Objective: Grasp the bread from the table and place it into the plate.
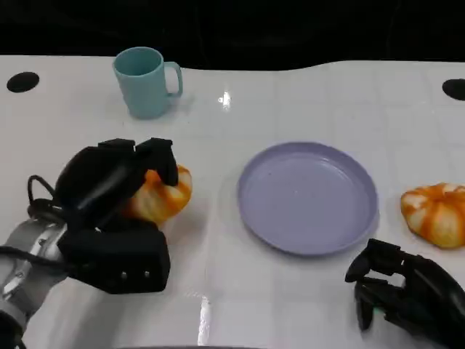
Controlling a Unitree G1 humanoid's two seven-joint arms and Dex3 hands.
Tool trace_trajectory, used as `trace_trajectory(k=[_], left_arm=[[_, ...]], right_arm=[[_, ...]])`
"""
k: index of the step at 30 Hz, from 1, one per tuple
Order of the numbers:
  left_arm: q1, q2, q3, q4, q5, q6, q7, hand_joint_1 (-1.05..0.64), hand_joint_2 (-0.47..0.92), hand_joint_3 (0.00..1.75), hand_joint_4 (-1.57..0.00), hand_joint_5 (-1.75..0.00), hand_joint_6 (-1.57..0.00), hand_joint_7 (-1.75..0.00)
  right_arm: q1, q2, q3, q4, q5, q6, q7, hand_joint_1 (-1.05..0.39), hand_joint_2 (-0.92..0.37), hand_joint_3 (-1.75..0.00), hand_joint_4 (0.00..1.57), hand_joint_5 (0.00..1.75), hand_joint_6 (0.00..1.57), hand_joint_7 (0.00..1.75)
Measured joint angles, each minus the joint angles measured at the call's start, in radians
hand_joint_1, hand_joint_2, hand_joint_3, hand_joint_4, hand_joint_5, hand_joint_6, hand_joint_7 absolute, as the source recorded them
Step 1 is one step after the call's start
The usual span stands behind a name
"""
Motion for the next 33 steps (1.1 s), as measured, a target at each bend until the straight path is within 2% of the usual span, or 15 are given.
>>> trace_trajectory(k=[9,12,18,33], left_arm=[[-0.017,-0.035,-0.005,-0.017,0.014,-0.005,0.033,-0.21,0.66,0.8,-0.77,-1.75,-0.61,-1.68],[-0.037,-0.052,-0.011,-0.006,0.03,-0.014,0.067,-0.2,0.63,0.8,-0.77,-1.75,-0.58,-1.72],[-0.063,-0.1,-0.03,0.006,0.037,-0.005,0.076,-0.19,0.61,0.78,-0.77,-1.75,-0.55,-1.75],[-0.146,-0.198,-0.095,0.052,0.081,0.006,0.104,-0.25,0.67,0.81,-0.81,-1.75,-0.59,-1.71]], right_arm=[[0.0,-0.001,0.002,0.007,-0.003,-0.014,-0.004,-0.5,-0.92,-0.25,0.66,1.75,0.69,1.34],[-0.004,0.0,0.0,0.032,0.0,-0.05,0.011,-0.51,-0.92,-0.24,0.66,1.75,0.69,1.35],[-0.012,-0.001,-0.001,0.042,0.001,-0.051,0.017,-0.52,-0.92,-0.24,0.68,1.74,0.7,1.35],[-0.01,-0.004,0.004,0.039,-0.017,-0.071,0.003,-0.53,-0.92,-0.26,0.65,1.75,0.66,1.38]])
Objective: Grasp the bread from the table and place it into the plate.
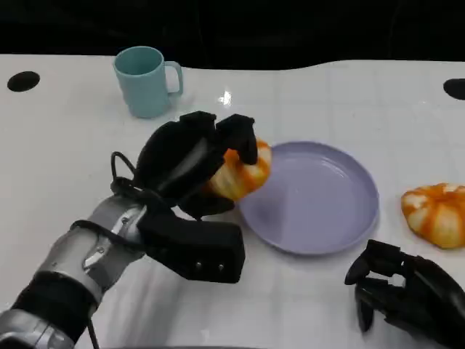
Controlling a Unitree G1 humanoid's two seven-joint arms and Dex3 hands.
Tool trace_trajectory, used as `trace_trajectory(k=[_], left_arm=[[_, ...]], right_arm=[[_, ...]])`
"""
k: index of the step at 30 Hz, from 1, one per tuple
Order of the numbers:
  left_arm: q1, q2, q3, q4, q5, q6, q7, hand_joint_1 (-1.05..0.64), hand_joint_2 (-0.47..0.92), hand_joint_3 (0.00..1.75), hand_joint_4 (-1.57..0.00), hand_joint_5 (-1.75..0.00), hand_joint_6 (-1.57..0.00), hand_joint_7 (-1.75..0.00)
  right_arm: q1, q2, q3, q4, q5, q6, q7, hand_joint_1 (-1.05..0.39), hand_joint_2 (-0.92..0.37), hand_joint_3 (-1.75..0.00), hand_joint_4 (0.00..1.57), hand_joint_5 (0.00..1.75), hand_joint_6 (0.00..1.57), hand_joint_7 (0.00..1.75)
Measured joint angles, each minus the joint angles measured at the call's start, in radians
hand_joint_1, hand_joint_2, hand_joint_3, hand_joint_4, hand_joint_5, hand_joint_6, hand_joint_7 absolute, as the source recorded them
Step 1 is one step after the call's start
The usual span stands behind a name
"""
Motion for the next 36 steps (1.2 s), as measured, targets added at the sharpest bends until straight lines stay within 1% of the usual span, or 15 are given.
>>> trace_trajectory(k=[4,12,17,19,24,25,26,28,34,35,36], left_arm=[[-0.023,-0.015,-0.017,0.018,0.0,0.004,-0.006,-0.25,0.68,0.81,-0.81,-1.75,-0.6,-1.7],[-0.082,-0.051,-0.051,0.085,0.002,0.009,-0.007,-0.27,0.71,0.8,-0.82,-1.75,-0.61,-1.68],[-0.102,-0.089,-0.075,0.128,0.02,0.02,-0.006,-0.27,0.72,0.8,-0.83,-1.75,-0.61,-1.68],[-0.113,-0.101,-0.082,0.147,0.027,0.022,-0.004,-0.27,0.7,0.82,-0.85,-1.75,-0.64,-1.64],[-0.174,-0.135,-0.104,0.242,0.041,0.017,0.043,-0.29,0.71,0.85,-0.87,-1.75,-0.62,-1.72],[-0.186,-0.142,-0.109,0.258,0.041,0.017,0.048,-0.29,0.7,0.85,-0.87,-1.75,-0.62,-1.72],[-0.198,-0.149,-0.115,0.274,0.043,0.017,0.056,-0.29,0.7,0.84,-0.87,-1.75,-0.64,-1.66],[-0.215,-0.164,-0.125,0.307,0.049,0.018,0.074,-0.29,0.69,0.83,-0.88,-1.75,-0.66,-1.64],[-0.24,-0.197,-0.146,0.382,0.061,0.023,0.095,-0.28,0.68,0.82,-0.88,-1.75,-0.66,-1.67],[-0.245,-0.199,-0.146,0.388,0.061,0.022,0.095,-0.28,0.69,0.8,-0.86,-1.75,-0.66,-1.63],[-0.249,-0.2,-0.146,0.392,0.061,0.022,0.1,-0.29,0.74,0.68,-0.83,-1.75,-0.7,-1.48]], right_arm=[[0.007,-0.001,0.001,-0.015,-0.009,0.004,-0.01,-0.52,-0.92,-0.26,0.65,1.75,0.66,1.38],[0.02,-0.002,0.001,-0.053,-0.01,0.041,-0.019,-0.53,-0.92,-0.26,0.65,1.75,0.66,1.38],[0.022,-0.002,-0.001,-0.053,-0.001,0.041,-0.003,-0.52,-0.92,-0.26,0.65,1.75,0.66,1.38],[0.021,-0.002,-0.003,-0.048,0.008,0.042,0.006,-0.51,-0.92,-0.26,0.66,1.75,0.67,1.37],[0.021,-0.002,-0.003,-0.048,0.017,0.047,0.006,-0.51,-0.92,-0.26,0.66,1.75,0.67,1.38],[0.021,-0.002,-0.003,-0.048,0.017,0.047,0.006,-0.51,-0.92,-0.26,0.66,1.75,0.67,1.38],[0.021,-0.001,-0.003,-0.048,0.017,0.047,0.006,-0.51,-0.92,-0.26,0.66,1.75,0.67,1.37],[0.02,-0.001,-0.002,-0.048,0.018,0.048,0.006,-0.5,-0.92,-0.26,0.66,1.75,0.67,1.37],[0.021,-0.001,-0.002,-0.048,0.018,0.048,0.006,-0.5,-0.92,-0.27,0.66,1.75,0.66,1.38],[0.021,-0.001,-0.002,-0.048,0.018,0.048,0.006,-0.5,-0.92,-0.27,0.66,1.75,0.66,1.38],[0.021,-0.001,-0.002,-0.048,0.018,0.048,0.006,-0.5,-0.92,-0.26,0.67,1.75,0.67,1.38]])
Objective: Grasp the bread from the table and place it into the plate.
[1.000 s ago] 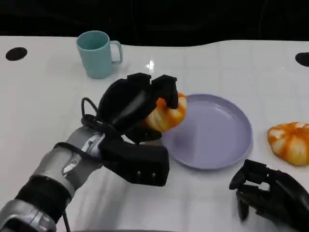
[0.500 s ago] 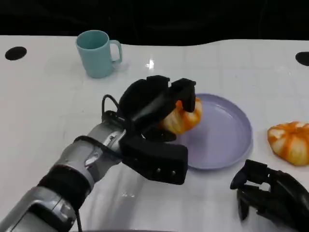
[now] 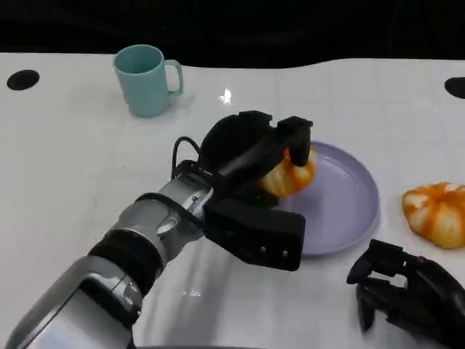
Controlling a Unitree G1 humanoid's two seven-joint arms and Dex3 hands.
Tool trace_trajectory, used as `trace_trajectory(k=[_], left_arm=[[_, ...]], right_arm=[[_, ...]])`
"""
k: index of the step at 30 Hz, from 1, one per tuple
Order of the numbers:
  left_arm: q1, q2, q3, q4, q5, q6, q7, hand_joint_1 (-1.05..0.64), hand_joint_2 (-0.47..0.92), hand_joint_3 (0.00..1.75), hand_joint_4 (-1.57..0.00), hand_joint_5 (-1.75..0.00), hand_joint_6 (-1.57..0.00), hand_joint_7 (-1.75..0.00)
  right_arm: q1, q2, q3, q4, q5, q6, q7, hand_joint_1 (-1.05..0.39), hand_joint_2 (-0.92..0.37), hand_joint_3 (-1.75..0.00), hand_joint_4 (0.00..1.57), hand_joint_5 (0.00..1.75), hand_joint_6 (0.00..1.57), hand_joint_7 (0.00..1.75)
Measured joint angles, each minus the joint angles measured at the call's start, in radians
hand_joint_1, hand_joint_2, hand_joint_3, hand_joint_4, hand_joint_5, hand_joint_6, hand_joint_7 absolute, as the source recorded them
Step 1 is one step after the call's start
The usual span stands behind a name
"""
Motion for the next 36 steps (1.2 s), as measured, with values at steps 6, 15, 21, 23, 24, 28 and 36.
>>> trace_trajectory(k=[6,15,21,23,24,28,36], left_arm=[[-0.04,-0.03,-0.029,0.073,0.002,0.008,0.004,-0.32,0.91,0.38,-0.72,-1.55,-0.69,-1.28],[-0.07,-0.055,-0.03,0.125,-0.037,-0.012,-0.091,-0.33,0.92,0.31,-0.44,-1.27,-0.51,-0.62],[-0.09,-0.056,-0.044,0.131,-0.031,0.012,-0.177,-0.55,0.92,0.4,-0.04,-0.81,-0.14,-0.37],[-0.099,-0.056,-0.051,0.132,-0.029,0.03,-0.21,-0.62,0.92,0.43,-0.01,-0.7,-0.06,-0.4],[-0.105,-0.057,-0.055,0.131,-0.029,0.038,-0.225,-0.65,0.92,0.44,0.0,-0.62,-0.02,-0.42],[-0.12,-0.056,-0.069,0.126,-0.022,0.065,-0.259,-0.73,0.92,0.48,0.0,-0.44,0.0,-0.37],[-0.119,-0.05,-0.077,0.091,-0.023,0.08,-0.299,-0.84,0.92,0.54,0.0,-0.29,0.0,-0.3]], right_arm=[[0.006,0.001,0.002,-0.015,0.0,0.011,-0.009,-0.5,-0.92,-0.25,0.67,1.75,0.68,1.37],[0.009,0.004,0.003,-0.021,-0.003,0.007,-0.014,-0.51,-0.92,-0.26,0.67,1.75,0.68,1.37],[0.006,0.006,0.002,-0.006,0.0,-0.011,-0.009,-0.5,-0.92,-0.26,0.67,1.75,0.67,1.37],[0.002,0.006,0.002,0.003,0.0,-0.018,-0.005,-0.5,-0.92,-0.26,0.68,1.75,0.67,1.38],[0.001,0.006,0.002,0.007,0.0,-0.022,-0.003,-0.5,-0.92,-0.26,0.68,1.75,0.67,1.38],[0.001,0.007,0.003,0.011,-0.002,-0.033,-0.006,-0.51,-0.92,-0.26,0.67,1.75,0.66,1.39],[0.002,0.006,0.005,0.006,-0.006,-0.029,-0.022,-0.53,-0.92,-0.24,0.68,1.75,0.68,1.4]])
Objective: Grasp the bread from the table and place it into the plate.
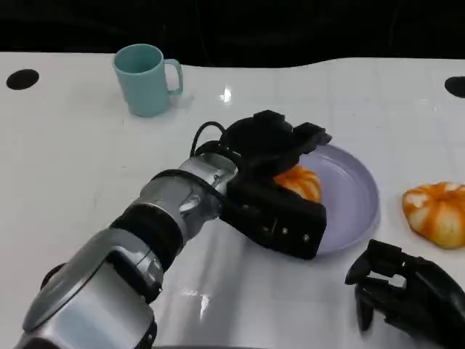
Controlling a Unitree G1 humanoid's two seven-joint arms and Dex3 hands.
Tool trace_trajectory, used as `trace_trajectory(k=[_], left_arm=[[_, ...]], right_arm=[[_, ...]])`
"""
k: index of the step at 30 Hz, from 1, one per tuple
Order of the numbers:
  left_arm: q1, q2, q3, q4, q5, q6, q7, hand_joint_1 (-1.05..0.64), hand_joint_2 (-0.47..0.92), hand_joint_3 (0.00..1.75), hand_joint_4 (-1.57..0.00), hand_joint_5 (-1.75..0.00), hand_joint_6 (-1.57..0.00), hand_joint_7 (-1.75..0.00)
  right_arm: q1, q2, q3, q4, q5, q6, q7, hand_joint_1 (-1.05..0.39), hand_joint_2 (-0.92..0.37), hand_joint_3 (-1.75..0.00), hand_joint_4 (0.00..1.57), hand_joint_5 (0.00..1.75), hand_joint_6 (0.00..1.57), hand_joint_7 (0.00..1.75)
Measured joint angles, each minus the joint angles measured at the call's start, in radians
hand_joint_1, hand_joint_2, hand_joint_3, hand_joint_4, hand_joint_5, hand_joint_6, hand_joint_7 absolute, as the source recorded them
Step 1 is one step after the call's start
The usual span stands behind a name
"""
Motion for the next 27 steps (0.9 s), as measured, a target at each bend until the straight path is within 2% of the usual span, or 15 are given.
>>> trace_trajectory(k=[6,11,14,18,23,27], left_arm=[[0.007,0.013,0.0,-0.036,-0.002,-0.003,-0.006,-0.88,0.92,0.6,0.0,-0.25,0.0,-0.24],[0.038,0.056,0.008,-0.117,-0.015,-0.018,-0.049,-0.88,0.92,0.61,0.0,-0.26,0.0,-0.22],[0.073,0.083,0.018,-0.171,-0.023,-0.022,-0.07,-0.87,0.92,0.6,0.0,-0.29,0.0,-0.23],[0.137,0.123,0.044,-0.281,-0.047,-0.027,-0.086,-0.8,0.92,0.56,0.0,-0.45,-0.03,-0.29],[0.236,0.166,0.086,-0.423,-0.078,-0.024,-0.086,-0.7,0.92,0.54,-0.14,-0.61,-0.15,-0.32],[0.337,0.186,0.144,-0.498,-0.127,-0.091,-0.02,-0.65,0.92,0.53,-0.34,-0.75,-0.36,-0.4]], right_arm=[[0.001,0.0,0.001,-0.014,-0.008,0.015,-0.011,-0.54,-0.92,-0.26,0.68,1.75,0.67,1.4],[0.0,-0.001,0.002,-0.013,-0.019,0.005,-0.01,-0.53,-0.92,-0.25,0.67,1.75,0.65,1.41],[-0.001,-0.001,0.0,-0.014,-0.021,0.01,-0.01,-0.53,-0.92,-0.25,0.67,1.75,0.65,1.4],[-0.002,-0.001,0.0,-0.015,-0.026,0.008,-0.011,-0.52,-0.92,-0.26,0.67,1.75,0.65,1.41],[-0.003,-0.001,0.0,-0.013,-0.028,0.008,-0.009,-0.53,-0.92,-0.24,0.67,1.75,0.67,1.37],[-0.005,-0.002,-0.004,-0.012,-0.023,0.016,-0.002,-0.53,-0.92,-0.26,0.65,1.75,0.67,1.37]])
